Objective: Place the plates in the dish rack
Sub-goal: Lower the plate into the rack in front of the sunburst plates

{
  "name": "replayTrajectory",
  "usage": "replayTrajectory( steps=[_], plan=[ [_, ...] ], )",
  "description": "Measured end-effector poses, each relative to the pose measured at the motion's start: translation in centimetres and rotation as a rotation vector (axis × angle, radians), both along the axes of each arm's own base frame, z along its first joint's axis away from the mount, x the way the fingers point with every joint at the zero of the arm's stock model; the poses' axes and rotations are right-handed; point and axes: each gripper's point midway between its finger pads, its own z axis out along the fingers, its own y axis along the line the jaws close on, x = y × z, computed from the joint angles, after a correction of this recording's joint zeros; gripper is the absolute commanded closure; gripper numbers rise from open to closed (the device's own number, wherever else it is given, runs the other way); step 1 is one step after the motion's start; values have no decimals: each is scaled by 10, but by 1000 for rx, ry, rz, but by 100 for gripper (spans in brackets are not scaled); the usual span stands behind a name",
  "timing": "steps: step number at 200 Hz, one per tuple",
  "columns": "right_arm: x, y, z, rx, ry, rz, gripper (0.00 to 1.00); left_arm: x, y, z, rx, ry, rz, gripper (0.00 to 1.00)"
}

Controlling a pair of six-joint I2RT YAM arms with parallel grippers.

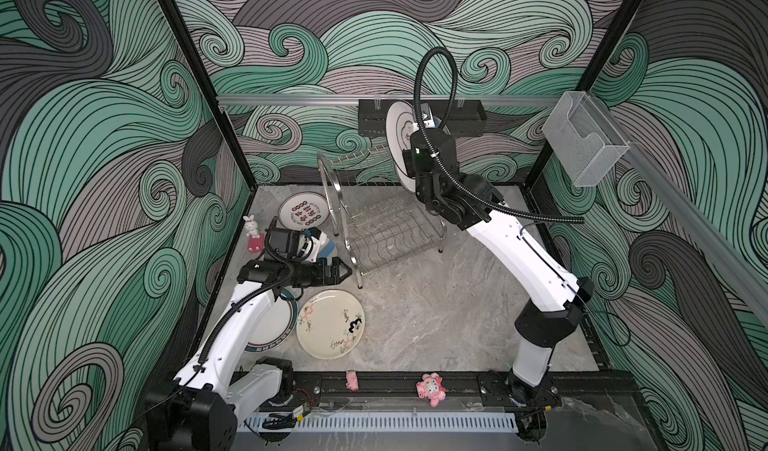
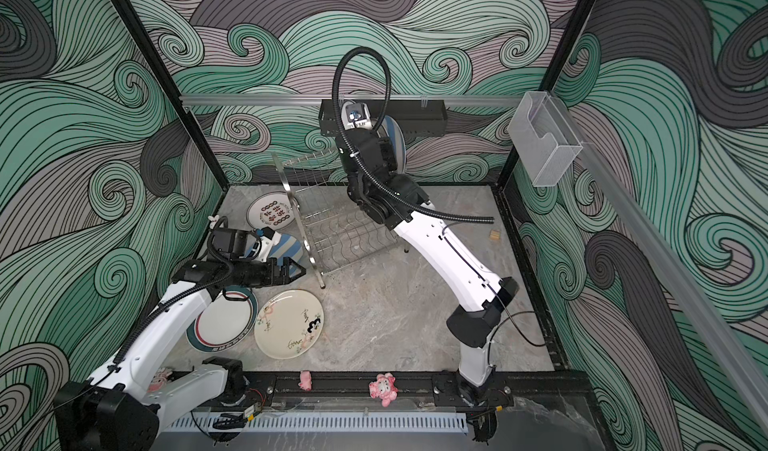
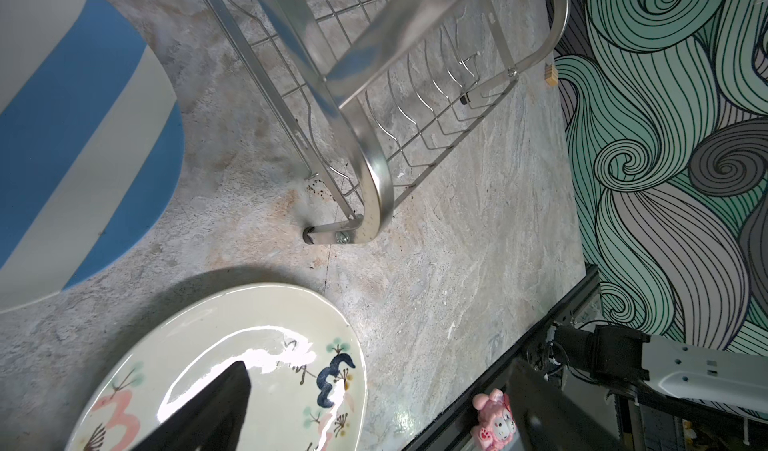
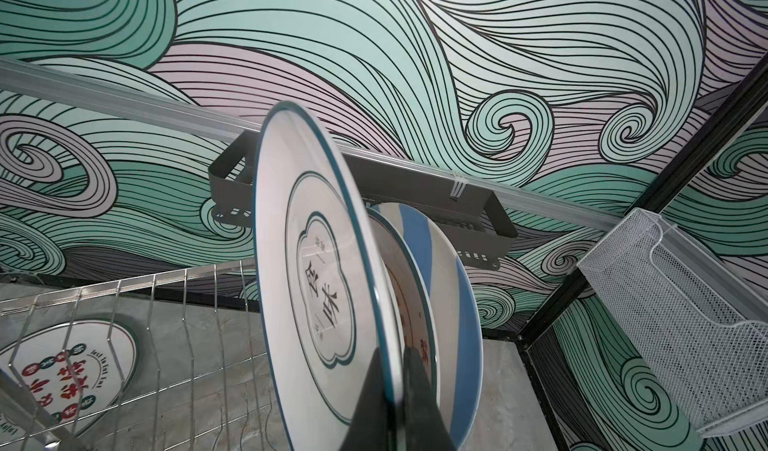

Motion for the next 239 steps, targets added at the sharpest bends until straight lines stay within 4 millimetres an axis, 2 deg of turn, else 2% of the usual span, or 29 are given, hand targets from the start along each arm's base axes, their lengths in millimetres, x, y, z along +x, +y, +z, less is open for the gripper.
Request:
replayTrajectory(
  steps=[83,110,153,212,239],
  plan=[
    [9,8,-6,33,-22,-10,100,0,0,2,0,-13,-2,1],
    [17,13,-15,45,-19,-22,100,0,0,2,1,-15,-5,1],
    [29,21,-39,26,16,-34,100,0,0,2,1,-17,-6,1],
    [33,18,-46,37,25,-48,100,-1,0,4,4,-27,-10,1],
    [34,19,-56,39,40,-51,100,-1,1,4,6,-28,-9,1]
  ],
)
